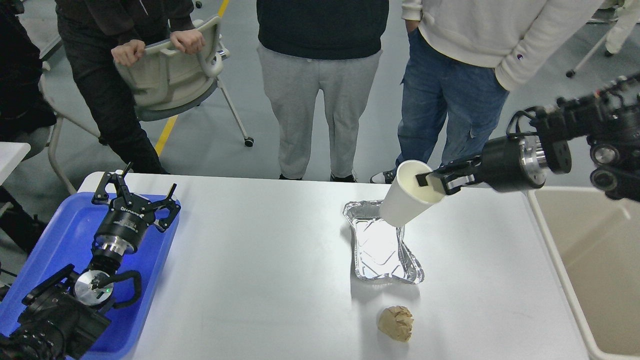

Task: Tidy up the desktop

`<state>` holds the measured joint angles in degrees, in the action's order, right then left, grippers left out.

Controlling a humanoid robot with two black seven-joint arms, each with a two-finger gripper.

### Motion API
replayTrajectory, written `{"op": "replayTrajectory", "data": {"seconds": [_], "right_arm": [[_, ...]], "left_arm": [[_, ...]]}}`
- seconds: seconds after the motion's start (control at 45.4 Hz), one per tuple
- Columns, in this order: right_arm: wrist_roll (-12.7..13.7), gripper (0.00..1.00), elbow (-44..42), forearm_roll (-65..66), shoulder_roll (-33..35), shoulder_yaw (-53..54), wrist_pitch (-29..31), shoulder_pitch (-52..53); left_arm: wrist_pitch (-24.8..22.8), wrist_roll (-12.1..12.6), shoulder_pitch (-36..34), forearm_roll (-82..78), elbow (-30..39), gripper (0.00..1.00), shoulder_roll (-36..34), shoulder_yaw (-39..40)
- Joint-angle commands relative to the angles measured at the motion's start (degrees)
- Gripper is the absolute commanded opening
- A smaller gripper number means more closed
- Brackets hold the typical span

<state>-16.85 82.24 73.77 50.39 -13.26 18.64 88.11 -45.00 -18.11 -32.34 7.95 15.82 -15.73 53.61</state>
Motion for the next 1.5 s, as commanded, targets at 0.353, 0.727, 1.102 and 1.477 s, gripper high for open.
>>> {"op": "replayTrajectory", "data": {"seconds": [0.353,0.727,1.102,1.477], "right_arm": [[-0.2,0.0,-27.6,-31.7,13.3,2.7,-15.8,-29.1],[0.6,0.0,-49.8,-67.1,4.0,2.8,-20.0,-50.0],[3.1,0.0,-81.1,-75.0,-19.1,5.7,-19.0,-59.5],[3.1,0.16,-81.5,-74.7,-20.2,8.2,-19.6,-59.4]], "left_arm": [[0.0,0.0,0.0,0.0,-0.1,1.0,0.1,0.0],[0.0,0.0,0.0,0.0,-0.1,1.0,0.0,0.0],[0.0,0.0,0.0,0.0,0.0,1.0,0.0,0.0],[0.0,0.0,0.0,0.0,-0.1,1.0,0.0,0.0]]}}
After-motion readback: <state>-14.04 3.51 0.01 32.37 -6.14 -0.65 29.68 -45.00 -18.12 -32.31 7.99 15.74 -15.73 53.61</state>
